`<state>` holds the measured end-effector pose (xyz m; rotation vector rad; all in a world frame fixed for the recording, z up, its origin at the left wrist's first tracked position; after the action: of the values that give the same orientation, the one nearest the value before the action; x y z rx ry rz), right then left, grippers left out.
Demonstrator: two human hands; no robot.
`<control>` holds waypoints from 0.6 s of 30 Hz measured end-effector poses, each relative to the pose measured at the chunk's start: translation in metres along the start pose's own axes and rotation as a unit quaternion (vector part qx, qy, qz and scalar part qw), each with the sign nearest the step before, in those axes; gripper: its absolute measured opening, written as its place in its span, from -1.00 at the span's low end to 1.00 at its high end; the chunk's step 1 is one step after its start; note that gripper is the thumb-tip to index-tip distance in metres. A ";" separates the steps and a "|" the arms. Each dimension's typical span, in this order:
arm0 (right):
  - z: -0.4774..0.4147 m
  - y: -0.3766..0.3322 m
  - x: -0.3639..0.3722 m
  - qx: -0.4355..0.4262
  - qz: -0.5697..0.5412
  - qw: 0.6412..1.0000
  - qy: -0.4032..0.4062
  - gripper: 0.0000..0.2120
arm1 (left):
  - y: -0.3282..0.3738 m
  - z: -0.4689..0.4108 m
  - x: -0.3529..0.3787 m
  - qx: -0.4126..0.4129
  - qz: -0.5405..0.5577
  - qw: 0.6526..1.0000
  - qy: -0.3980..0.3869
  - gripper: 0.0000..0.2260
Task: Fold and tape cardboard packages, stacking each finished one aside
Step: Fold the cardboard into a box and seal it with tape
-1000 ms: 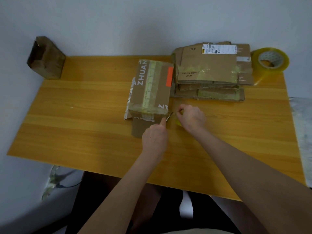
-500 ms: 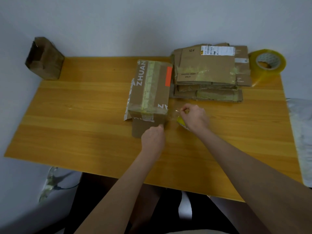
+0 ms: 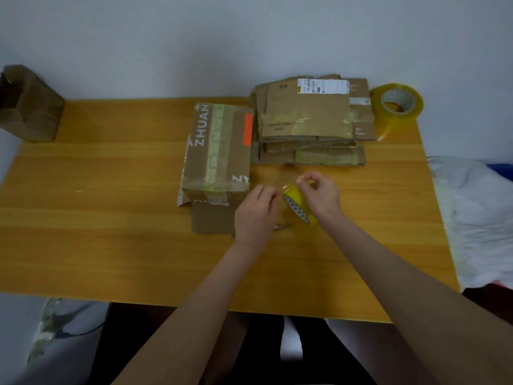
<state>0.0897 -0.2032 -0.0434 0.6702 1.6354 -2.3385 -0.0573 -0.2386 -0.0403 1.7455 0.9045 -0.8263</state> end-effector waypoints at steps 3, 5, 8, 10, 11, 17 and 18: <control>0.006 -0.001 -0.012 -0.027 -0.004 1.000 0.002 -0.90 | 0.022 -0.030 -0.006 -0.027 0.073 0.997 -0.024 -0.85; 0.011 -0.001 -0.021 -0.046 0.002 0.999 0.009 -0.88 | 0.033 -0.040 -0.002 -0.063 0.094 0.989 -0.100 -0.82; 0.017 -0.001 -0.036 -0.059 0.001 0.998 0.012 -0.87 | 0.042 -0.047 0.007 -0.131 0.176 0.965 -0.146 -0.89; 0.020 0.001 -0.045 -0.058 -0.004 0.998 -0.001 -0.84 | 0.049 -0.051 0.009 -0.168 0.214 0.952 -0.141 -0.84; 0.022 0.002 -0.049 -0.053 -0.003 0.999 -0.011 -0.79 | 0.053 -0.054 0.010 -0.180 0.223 0.948 -0.137 -0.79; 0.026 0.012 -0.066 -0.042 0.035 0.998 -0.022 -0.60 | 0.076 -0.064 0.006 -0.140 0.173 0.960 -0.173 -0.85; 0.025 0.014 -0.068 -0.038 0.042 0.998 -0.025 -0.59 | 0.080 -0.063 0.006 -0.134 0.168 0.960 -0.177 -0.86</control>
<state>0.1489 -0.2372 -0.0154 0.6468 1.6324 -2.2044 0.0222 -0.1983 0.0089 1.4031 0.4396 -0.7204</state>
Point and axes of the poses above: each hand's wrist, its own z-axis away from the middle knuckle, its own x-axis out of the palm, y = z × x, the point moved 1 cm from there along -z, towards the middle knuckle, and after that the axes turned 3 degrees about -z, right-handed, at the moved point
